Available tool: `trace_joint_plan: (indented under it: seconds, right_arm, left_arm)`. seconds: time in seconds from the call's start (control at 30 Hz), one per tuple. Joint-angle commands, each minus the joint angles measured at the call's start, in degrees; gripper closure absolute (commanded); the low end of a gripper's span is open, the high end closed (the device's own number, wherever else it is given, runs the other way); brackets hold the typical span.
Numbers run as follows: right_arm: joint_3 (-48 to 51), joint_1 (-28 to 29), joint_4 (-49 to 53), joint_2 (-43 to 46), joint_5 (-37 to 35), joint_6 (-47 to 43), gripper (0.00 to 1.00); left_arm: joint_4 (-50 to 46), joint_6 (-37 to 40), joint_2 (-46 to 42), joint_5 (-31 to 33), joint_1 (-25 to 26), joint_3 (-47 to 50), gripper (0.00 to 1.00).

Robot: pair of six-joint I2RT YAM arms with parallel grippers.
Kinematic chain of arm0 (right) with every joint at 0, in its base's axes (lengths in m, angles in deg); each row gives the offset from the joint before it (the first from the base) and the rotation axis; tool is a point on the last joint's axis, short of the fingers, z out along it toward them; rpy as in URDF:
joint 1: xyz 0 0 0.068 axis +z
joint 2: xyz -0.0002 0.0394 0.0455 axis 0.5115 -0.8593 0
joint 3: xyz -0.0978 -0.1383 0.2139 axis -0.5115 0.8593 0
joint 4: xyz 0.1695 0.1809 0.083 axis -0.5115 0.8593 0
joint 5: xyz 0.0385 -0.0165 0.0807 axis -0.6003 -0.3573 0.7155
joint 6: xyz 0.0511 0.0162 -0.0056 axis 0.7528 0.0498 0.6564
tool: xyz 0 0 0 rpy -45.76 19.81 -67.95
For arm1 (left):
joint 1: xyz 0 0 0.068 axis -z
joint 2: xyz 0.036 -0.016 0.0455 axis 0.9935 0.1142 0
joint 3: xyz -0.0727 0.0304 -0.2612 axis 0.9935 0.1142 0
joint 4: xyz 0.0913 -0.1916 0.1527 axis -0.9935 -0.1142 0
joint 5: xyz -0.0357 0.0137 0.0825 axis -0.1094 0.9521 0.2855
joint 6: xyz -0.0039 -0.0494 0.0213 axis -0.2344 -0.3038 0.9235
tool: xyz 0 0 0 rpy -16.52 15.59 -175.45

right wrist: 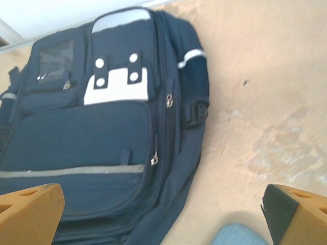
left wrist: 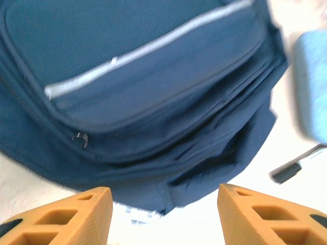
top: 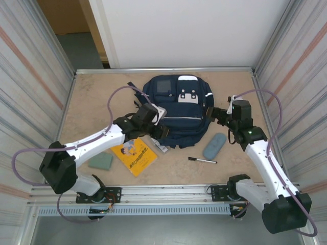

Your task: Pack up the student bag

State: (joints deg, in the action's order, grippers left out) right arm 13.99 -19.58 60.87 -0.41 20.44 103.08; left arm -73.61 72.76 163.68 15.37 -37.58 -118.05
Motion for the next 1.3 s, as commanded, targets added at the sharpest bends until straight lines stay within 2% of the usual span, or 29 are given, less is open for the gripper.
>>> trace_joint_plan:
  seconds: [0.0,0.07,0.17,0.27,0.33,0.43,0.53,0.63,0.7,0.77,0.8,0.87,0.97,1.07,1.13,1.27]
  right_arm:
    - [-0.2,1.0,6.1,-1.5,6.3,5.7,0.01]
    - [-0.4,3.2,7.2,-3.1,10.1,5.1,0.00]
    - [-2.0,10.3,10.7,-5.8,12.8,3.4,0.08]
    - [-4.9,21.3,13.9,-8.8,11.2,1.0,0.15]
    - [-6.7,27.2,15.4,-11.2,8.5,0.6,0.17]
    - [-10.0,30.9,18.2,-15.3,3.4,0.5,0.20]
    - [-12.7,30.8,19.7,-19.1,1.0,0.9,0.26]
    - [-14.4,30.8,18.6,-22.1,1.6,0.2,0.27]
    - [-16.0,30.4,19.3,-24.2,-1.1,-0.1,0.29]
    - [-18.4,27.1,22.2,-26.9,-5.9,0.7,0.29]
    - [-18.9,24.7,22.9,-27.8,-5.8,0.9,0.30]
    - [-19.3,19.3,23.0,-29.0,-3.2,1.5,0.32]
    - [-18.0,13.8,21.3,-29.4,-1.9,8.7,0.22]
    - [-13.1,7.5,14.2,-28.0,8.1,19.5,0.22]
    - [-9.1,5.1,8.2,-26.7,12.7,24.5,0.23]
    - [-7.3,2.9,-0.2,-27.4,18.5,28.3,0.27]
  left_arm:
    - [-9.1,-4.1,-1.0,6.5,0.0,-2.4,0.43]
    - [-10.1,-8.2,-3.3,6.3,0.0,0.2,0.43]
    - [-11.3,-14.3,-7.9,4.8,-0.1,4.5,0.42]
    - [-13.2,-18.8,-13.5,3.2,-0.2,8.3,0.41]
    - [-14.6,-19.2,-16.6,2.7,-0.5,10.3,0.41]
    - [-18.2,-19.4,-20.8,4.0,-1.2,11.8,0.40]
    - [-20.1,-20.7,-24.9,4.1,-1.5,14.1,0.38]
    - [-19.5,-24.5,-28.8,1.2,-1.6,18.6,0.34]
    - [-19.2,-25.8,-30.7,-1.3,-2.3,21.2,0.34]
    - [-19.1,-25.7,-32.4,-2.7,-3.3,22.3,0.34]
    - [-18.8,-25.3,-33.0,-2.8,-3.6,22.5,0.34]
    - [-17.9,-24.2,-33.8,-2.4,-4.1,22.4,0.33]
    - [-17.3,-23.1,-33.7,-2.2,-5.5,21.2,0.33]
    - [-16.5,-22.5,-33.1,-2.0,-6.5,20.6,0.33]
    - [-15.2,-22.7,-32.9,-1.9,-6.7,20.9,0.33]
    - [-12.1,-22.9,-32.8,-2.3,-6.8,22.2,0.33]
